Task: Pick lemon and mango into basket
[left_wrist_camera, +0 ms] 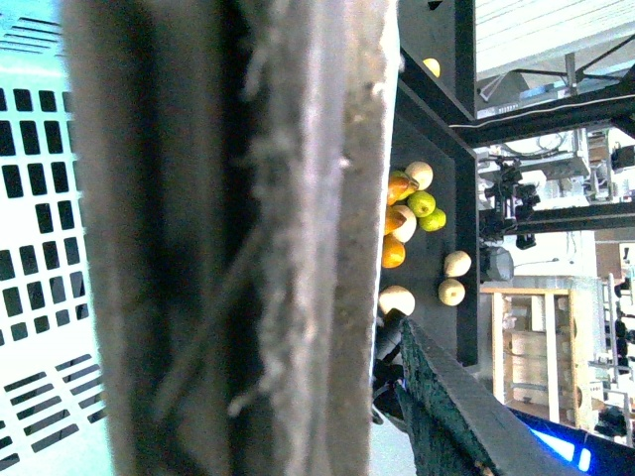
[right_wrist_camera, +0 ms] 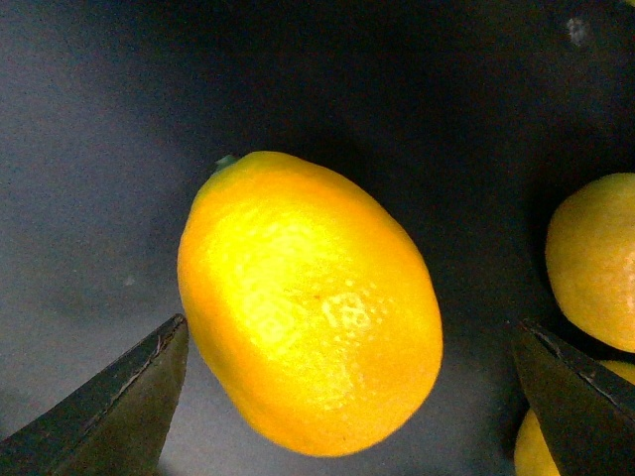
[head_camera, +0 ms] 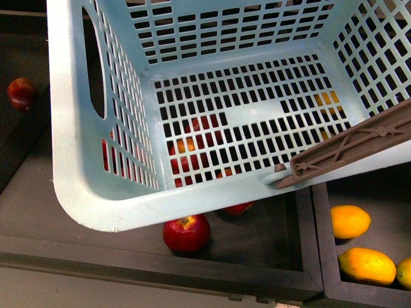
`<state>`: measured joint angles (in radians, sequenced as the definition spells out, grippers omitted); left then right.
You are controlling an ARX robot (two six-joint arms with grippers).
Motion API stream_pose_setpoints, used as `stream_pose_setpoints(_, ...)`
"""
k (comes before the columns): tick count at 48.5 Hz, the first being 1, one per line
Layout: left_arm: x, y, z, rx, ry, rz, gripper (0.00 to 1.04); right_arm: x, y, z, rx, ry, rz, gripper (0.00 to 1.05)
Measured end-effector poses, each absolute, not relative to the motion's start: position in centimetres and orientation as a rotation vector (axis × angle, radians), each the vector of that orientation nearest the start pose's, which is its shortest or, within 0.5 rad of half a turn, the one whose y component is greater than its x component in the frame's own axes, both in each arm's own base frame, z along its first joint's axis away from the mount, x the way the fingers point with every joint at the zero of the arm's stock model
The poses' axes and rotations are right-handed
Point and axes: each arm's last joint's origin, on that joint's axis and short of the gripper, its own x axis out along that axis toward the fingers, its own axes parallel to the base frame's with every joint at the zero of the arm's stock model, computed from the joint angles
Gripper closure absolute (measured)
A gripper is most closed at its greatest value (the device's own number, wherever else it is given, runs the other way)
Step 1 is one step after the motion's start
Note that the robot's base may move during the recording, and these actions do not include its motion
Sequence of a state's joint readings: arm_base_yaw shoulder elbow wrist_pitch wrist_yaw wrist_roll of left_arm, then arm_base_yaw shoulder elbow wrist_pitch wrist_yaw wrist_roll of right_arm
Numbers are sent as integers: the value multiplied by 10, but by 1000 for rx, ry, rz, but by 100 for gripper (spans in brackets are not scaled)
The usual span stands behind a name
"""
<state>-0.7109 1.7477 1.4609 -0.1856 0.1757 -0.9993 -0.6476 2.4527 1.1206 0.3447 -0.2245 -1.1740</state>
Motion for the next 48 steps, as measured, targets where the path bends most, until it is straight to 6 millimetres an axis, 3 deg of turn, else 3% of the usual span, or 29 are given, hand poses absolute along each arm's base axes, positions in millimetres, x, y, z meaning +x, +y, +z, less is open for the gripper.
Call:
stream_pose_setpoints(14,303,-268,308,-786,852,-551,75,329,-229,-54,-634,998,188,9)
stream_pose_setpoints(22,303,-267,308,-786,852,-551,75,331,-230,-55,-605,999,179,36)
stream_pose_setpoints(28,303,-268,308,-786,852,-551,75,328,-234,-52,-548,987,153,40)
stream_pose_setpoints(36,303,-268,308,-786,852,-552,75,317,-235,-16,-445,882,110,40)
stream_pose_setpoints(48,303,-268,308,-786,853,-552,75,286,-204,84,-260,592,148,40)
